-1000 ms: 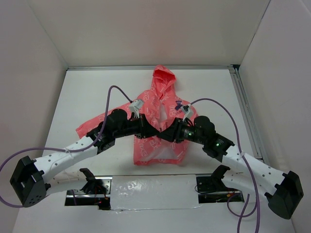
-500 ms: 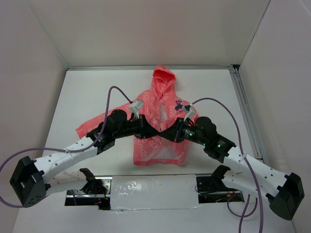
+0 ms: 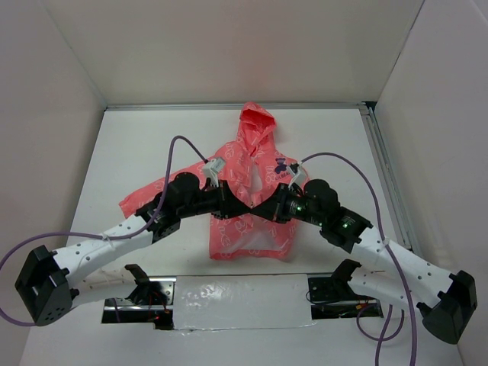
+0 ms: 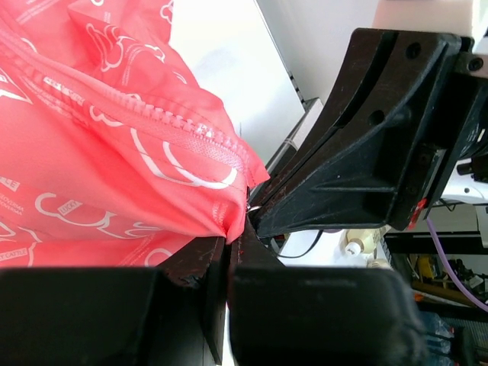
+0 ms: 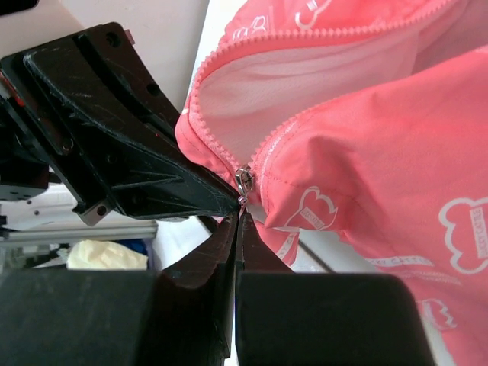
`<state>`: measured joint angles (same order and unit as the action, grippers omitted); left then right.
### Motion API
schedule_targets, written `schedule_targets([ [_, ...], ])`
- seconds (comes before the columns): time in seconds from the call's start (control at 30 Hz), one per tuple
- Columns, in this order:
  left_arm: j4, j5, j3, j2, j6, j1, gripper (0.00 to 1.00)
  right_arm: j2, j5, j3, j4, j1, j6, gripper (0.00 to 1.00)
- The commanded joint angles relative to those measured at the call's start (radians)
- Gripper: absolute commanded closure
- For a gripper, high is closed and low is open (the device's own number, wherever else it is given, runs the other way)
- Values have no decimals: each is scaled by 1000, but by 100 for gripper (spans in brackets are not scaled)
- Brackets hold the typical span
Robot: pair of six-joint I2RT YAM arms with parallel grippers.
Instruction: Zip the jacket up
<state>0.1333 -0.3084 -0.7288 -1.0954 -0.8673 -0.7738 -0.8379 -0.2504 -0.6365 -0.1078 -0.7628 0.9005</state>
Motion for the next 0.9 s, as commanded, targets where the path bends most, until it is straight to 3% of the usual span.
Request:
schedule_targets([
  [0.0,-23,18,29,11,22,-1,100,25,-50,-98,-24,16,78,100],
  [0.17,-26,5,43,19,36,-1,100,16,-121,-104,-19,75,150,100],
  [0.43,-29,-6,66,61,88,-1,100,-15,-32,-193,-251,109,26,100],
  [0.7,-37,-61,65,20,116,-4,100,-85,-138,-181,-44,108,75,100],
  [0.8,-72,-63,71,-6,110,-7,100,-99,-69,-225,-29,109,113,100],
  [0.87,-96,-73,80,-20,111,-25,100,-118,61,-285,-73,102,110,100],
])
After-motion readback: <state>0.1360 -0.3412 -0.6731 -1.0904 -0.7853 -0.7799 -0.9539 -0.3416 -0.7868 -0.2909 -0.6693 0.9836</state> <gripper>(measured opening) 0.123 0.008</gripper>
